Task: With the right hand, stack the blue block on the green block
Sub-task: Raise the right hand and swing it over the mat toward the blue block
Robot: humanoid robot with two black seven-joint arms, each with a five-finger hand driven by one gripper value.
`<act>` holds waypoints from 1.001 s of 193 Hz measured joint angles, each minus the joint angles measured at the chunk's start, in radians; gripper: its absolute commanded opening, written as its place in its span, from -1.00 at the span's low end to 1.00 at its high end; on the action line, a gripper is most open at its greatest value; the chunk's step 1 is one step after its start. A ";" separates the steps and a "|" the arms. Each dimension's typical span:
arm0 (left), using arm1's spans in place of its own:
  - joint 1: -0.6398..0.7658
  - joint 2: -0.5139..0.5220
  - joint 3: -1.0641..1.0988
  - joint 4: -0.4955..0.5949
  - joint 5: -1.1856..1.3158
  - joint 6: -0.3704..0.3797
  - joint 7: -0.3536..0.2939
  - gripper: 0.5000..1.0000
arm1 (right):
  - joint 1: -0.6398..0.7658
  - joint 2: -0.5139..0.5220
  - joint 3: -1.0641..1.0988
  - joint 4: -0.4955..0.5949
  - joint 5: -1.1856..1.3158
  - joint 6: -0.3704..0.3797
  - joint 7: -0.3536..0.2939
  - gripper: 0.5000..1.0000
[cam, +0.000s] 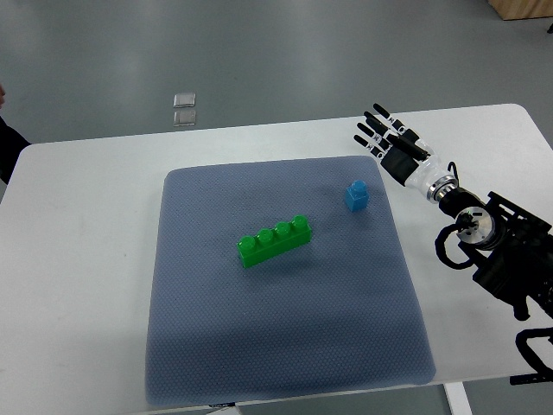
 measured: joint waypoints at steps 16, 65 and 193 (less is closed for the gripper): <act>0.001 0.000 -0.001 0.000 0.000 0.000 0.002 1.00 | 0.000 0.000 0.000 0.000 0.000 0.000 0.000 0.65; -0.006 0.000 -0.003 0.002 0.000 0.000 0.003 1.00 | 0.000 0.000 -0.005 0.004 -0.002 0.001 0.000 0.65; -0.011 0.000 0.003 0.002 0.000 0.001 0.003 1.00 | 0.218 -0.243 -0.321 0.174 -0.228 0.058 -0.043 0.65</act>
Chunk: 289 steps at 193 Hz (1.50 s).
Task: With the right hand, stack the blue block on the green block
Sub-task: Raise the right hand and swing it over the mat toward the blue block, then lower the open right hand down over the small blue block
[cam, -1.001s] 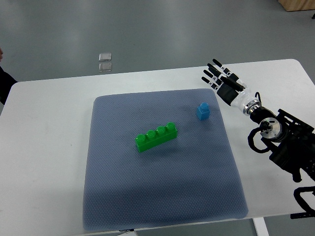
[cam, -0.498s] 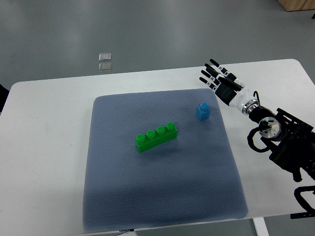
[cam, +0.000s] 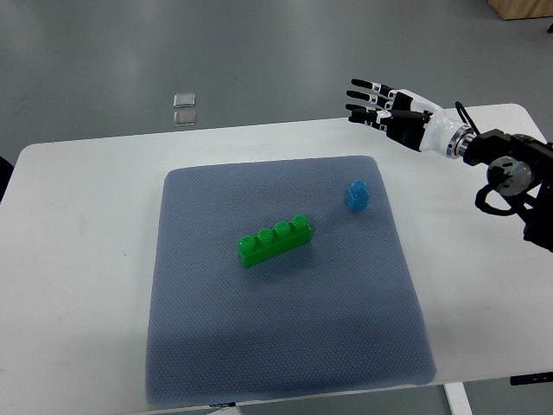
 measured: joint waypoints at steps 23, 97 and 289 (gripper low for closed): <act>0.000 0.000 0.000 0.000 0.000 0.000 0.000 1.00 | 0.096 -0.086 -0.096 0.068 -0.081 0.008 -0.011 0.65; 0.000 0.000 0.000 0.000 0.000 0.000 0.000 1.00 | 0.497 -0.219 -0.603 0.284 -0.405 0.009 -0.026 0.65; 0.000 0.000 0.000 0.000 0.000 0.000 0.000 1.00 | 0.715 -0.066 -0.987 0.410 -0.595 -0.038 -0.044 0.65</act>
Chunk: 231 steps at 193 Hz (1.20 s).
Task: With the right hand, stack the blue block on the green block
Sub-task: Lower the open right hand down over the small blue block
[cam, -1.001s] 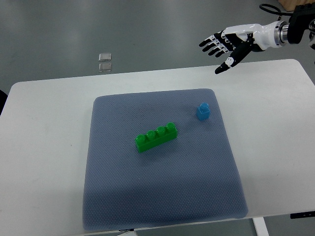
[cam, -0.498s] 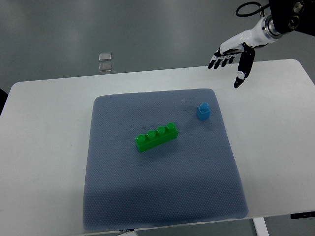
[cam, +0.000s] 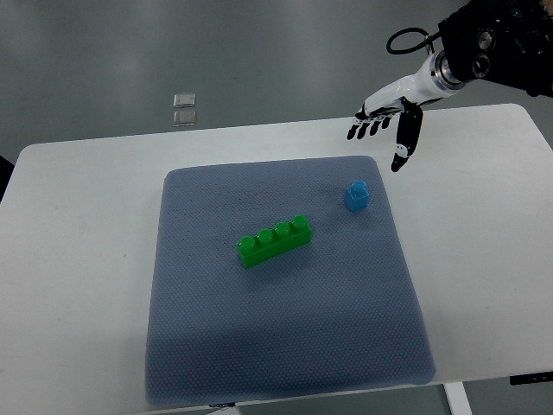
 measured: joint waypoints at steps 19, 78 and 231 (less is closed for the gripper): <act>0.000 0.000 0.000 0.000 0.000 0.000 0.000 1.00 | -0.018 0.014 0.003 -0.005 -0.001 -0.026 0.000 0.65; 0.000 0.000 0.000 0.000 0.000 0.000 0.000 1.00 | -0.093 0.047 0.013 -0.024 -0.006 -0.106 0.000 0.65; 0.000 0.000 0.000 0.000 0.000 0.000 0.000 1.00 | -0.263 0.119 0.015 -0.109 -0.046 -0.285 0.000 0.38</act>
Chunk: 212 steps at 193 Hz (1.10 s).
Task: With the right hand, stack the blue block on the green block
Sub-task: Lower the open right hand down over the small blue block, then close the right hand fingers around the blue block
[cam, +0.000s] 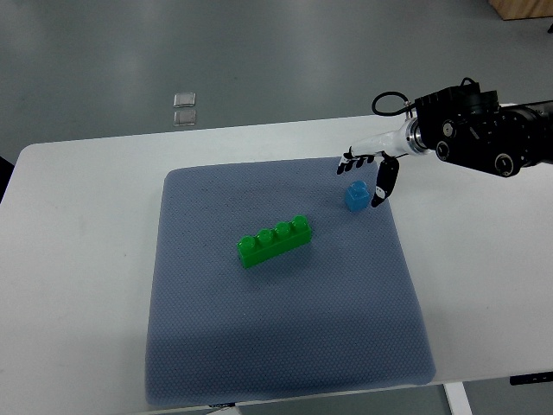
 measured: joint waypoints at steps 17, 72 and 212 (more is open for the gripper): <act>0.000 0.000 0.000 0.000 0.000 0.000 0.000 1.00 | -0.007 0.012 0.000 -0.010 0.000 -0.007 0.000 0.28; 0.000 0.000 0.000 0.000 0.000 0.000 0.000 1.00 | -0.032 0.030 0.001 -0.028 -0.010 -0.023 -0.001 0.19; 0.000 0.000 0.000 0.000 0.000 0.000 0.000 1.00 | -0.053 0.055 0.001 -0.059 -0.027 -0.033 -0.035 -0.25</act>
